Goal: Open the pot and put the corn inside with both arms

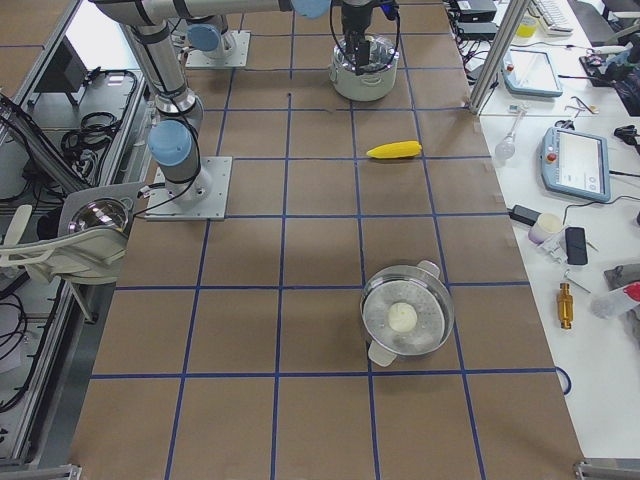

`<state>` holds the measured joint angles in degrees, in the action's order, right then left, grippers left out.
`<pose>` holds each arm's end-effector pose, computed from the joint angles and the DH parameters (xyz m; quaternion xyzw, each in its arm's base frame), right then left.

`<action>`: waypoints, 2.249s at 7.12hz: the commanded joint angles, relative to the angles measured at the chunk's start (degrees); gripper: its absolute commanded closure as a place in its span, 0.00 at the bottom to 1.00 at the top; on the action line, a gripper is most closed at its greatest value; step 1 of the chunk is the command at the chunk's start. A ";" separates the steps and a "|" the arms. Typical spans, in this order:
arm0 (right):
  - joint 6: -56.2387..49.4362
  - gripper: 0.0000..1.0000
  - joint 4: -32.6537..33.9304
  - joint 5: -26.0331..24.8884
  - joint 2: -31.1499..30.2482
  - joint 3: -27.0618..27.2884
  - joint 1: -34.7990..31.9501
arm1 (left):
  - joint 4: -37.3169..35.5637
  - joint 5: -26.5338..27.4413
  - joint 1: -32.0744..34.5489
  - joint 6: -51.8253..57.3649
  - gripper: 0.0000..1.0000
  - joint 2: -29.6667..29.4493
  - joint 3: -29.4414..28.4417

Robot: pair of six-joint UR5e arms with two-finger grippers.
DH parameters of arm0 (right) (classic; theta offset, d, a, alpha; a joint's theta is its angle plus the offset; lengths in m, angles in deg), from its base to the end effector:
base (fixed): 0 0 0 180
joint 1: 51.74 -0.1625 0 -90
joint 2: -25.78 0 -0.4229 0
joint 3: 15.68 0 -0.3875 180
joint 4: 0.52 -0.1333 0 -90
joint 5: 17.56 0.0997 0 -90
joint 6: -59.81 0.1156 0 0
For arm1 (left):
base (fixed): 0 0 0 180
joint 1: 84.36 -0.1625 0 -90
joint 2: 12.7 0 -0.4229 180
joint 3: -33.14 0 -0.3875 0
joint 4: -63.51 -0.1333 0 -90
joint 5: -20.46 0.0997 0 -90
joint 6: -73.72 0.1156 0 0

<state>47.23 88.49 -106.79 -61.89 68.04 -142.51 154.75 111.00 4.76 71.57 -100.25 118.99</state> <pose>0.1417 -0.5075 0.5015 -0.1164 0.9928 -0.0264 0.0040 -0.1249 -0.4789 0.5238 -0.0266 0.9985 -0.0468 0.0042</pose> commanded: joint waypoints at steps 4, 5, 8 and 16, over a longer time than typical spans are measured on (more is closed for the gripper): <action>0.10 0.00 0.02 0.18 -0.05 1.88 -0.37 | -0.01 -0.02 0.00 0.04 0.00 0.02 0.11; -0.08 0.00 0.11 0.45 -0.31 1.80 -0.37 | -0.01 -0.02 0.09 0.04 0.00 0.02 0.11; -0.87 0.00 -0.15 0.11 -0.67 2.06 -0.37 | -0.01 -0.11 0.09 0.04 0.00 -0.07 -0.07; -0.87 0.00 -0.33 -0.34 -0.76 1.89 -0.37 | -0.01 -0.46 0.09 0.13 0.00 0.10 0.19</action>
<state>46.36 88.21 -107.04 -62.64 70.00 -142.89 154.74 110.54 4.84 71.67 -100.24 119.12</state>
